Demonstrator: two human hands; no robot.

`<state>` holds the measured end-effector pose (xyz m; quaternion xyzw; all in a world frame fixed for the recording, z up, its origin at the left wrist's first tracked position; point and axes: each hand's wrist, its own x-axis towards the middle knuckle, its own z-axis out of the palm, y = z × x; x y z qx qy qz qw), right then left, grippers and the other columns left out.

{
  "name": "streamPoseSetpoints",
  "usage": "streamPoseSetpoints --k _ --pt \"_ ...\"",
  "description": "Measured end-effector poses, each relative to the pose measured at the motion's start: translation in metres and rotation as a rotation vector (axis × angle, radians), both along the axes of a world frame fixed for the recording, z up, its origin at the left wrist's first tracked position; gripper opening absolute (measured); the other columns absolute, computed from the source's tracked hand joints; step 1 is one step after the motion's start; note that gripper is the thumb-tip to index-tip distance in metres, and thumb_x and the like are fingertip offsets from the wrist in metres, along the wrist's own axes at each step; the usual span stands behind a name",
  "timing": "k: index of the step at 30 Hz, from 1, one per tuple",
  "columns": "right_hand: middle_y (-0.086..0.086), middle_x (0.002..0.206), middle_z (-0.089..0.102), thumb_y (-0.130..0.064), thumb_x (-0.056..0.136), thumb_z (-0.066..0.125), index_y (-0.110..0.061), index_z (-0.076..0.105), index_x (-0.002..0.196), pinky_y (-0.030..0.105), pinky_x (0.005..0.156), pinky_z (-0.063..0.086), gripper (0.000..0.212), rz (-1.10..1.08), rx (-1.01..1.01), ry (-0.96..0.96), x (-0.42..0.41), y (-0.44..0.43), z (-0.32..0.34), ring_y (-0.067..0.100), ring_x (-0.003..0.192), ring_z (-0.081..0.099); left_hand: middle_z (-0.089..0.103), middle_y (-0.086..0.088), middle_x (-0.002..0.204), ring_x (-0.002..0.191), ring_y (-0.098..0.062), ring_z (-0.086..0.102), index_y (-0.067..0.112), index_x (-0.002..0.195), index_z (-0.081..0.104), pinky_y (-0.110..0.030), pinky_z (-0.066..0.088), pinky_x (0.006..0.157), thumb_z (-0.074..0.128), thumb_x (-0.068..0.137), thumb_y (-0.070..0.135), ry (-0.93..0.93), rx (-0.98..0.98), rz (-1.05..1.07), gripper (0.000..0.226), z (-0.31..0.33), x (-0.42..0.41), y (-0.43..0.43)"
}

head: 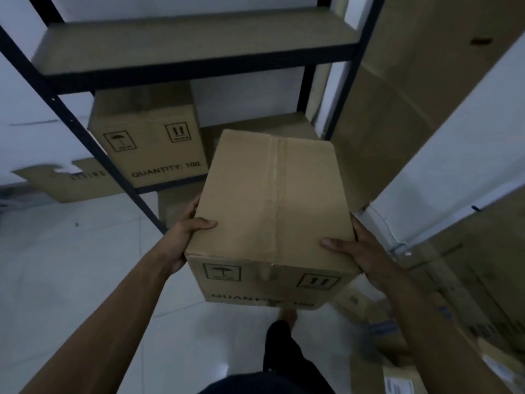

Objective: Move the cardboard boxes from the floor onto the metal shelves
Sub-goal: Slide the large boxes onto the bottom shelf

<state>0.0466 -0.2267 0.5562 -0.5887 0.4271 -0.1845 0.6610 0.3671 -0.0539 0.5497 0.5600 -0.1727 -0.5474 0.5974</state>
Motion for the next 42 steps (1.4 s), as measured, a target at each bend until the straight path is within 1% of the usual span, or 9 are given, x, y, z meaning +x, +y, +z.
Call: streamPoseSetpoints --k 8,16,22,26,29,31,34,40,42 --pt "-0.01 0.127 0.069 -0.04 0.065 0.092 -0.042 0.054 0.139 0.035 0.095 0.053 0.084 0.184 -0.043 -0.041 0.075 -0.143 0.024 0.013 0.116 0.066 0.064 -0.008 0.133 0.117 -0.035 0.064 0.035 0.14 0.053 -0.049 0.054 0.092 0.068 0.072 0.011 0.018 -0.056 0.205 0.074 0.008 0.034 -0.087" --pt "-0.009 0.126 0.07 -0.034 0.059 0.094 -0.043 0.051 0.142 0.032 0.088 0.057 0.093 0.211 0.044 -0.049 0.152 -0.234 0.01 0.015 0.113 0.068 0.064 -0.012 0.133 0.116 -0.037 0.064 0.027 0.142 0.052 -0.046 0.056 0.087 0.058 0.08 0.01 0.108 -0.129 0.328 0.065 -0.007 0.086 -0.154" --pt "-0.002 0.133 0.067 -0.013 0.071 0.072 -0.036 0.05 0.144 0.031 0.083 0.057 0.08 0.062 0.182 -0.166 0.219 -0.279 -0.01 0.022 0.114 0.067 0.063 -0.017 0.13 0.117 -0.039 0.06 0.005 0.128 0.061 -0.05 0.053 0.095 0.053 0.091 0.016 0.293 -0.041 0.692 0.039 -0.024 0.133 -0.21" --pt "0.0 0.126 0.07 -0.002 0.083 0.062 -0.031 0.055 0.142 0.032 0.08 0.056 0.066 -0.059 0.176 -0.167 0.249 -0.298 -0.023 0.024 0.111 0.068 0.068 -0.015 0.116 0.104 -0.037 0.065 0.01 0.122 0.064 -0.048 0.057 0.083 0.057 0.086 0.016 0.235 0.064 0.651 0.037 -0.023 0.159 -0.239" --pt "0.004 0.12 0.072 0.002 0.087 0.06 -0.023 0.062 0.134 0.03 0.074 0.055 0.054 -0.152 0.129 -0.141 0.27 -0.303 -0.03 0.021 0.099 0.072 0.075 -0.014 0.096 0.083 -0.032 0.072 0.012 0.1 0.071 -0.04 0.059 0.064 0.066 0.082 0.015 0.185 0.117 0.736 0.019 -0.027 0.174 -0.249" --pt "0.003 0.116 0.072 -0.003 0.089 0.062 -0.025 0.069 0.12 0.032 0.072 0.054 0.039 -0.228 0.107 -0.091 0.283 -0.309 -0.035 0.023 0.097 0.07 0.077 -0.012 0.094 0.08 -0.03 0.075 0.013 0.1 0.07 -0.039 0.059 0.063 0.073 0.082 0.02 0.143 0.179 0.761 0.02 -0.032 0.184 -0.255" --pt "0.007 0.123 0.069 -0.022 0.09 0.069 -0.022 0.069 0.117 0.043 0.09 0.053 0.028 -0.288 0.095 0.079 0.297 -0.321 -0.047 0.03 0.106 0.063 0.076 -0.01 0.095 0.084 -0.032 0.073 0.015 0.104 0.067 -0.04 0.06 0.071 0.079 0.079 0.04 0.132 0.323 0.769 0.038 -0.039 0.191 -0.268" --pt "0.007 0.148 0.05 -0.054 0.091 0.064 -0.018 0.047 0.148 0.039 0.088 0.038 0.069 -0.269 -0.003 0.376 0.31 -0.32 -0.064 0.033 0.126 0.051 0.06 -0.017 0.134 0.118 -0.043 0.057 0.016 0.138 0.05 -0.057 0.047 0.089 0.062 0.071 0.083 0.219 0.606 0.5 0.095 -0.038 0.192 -0.278" --pt "0.006 0.15 0.048 -0.062 0.087 0.064 -0.02 0.044 0.15 0.043 0.092 0.043 0.078 -0.261 0.037 0.426 0.309 -0.324 -0.069 0.034 0.127 0.05 0.056 -0.014 0.136 0.119 -0.041 0.052 0.023 0.134 0.051 -0.063 0.043 0.09 0.058 0.069 0.087 0.219 0.654 0.422 0.091 -0.036 0.198 -0.274"
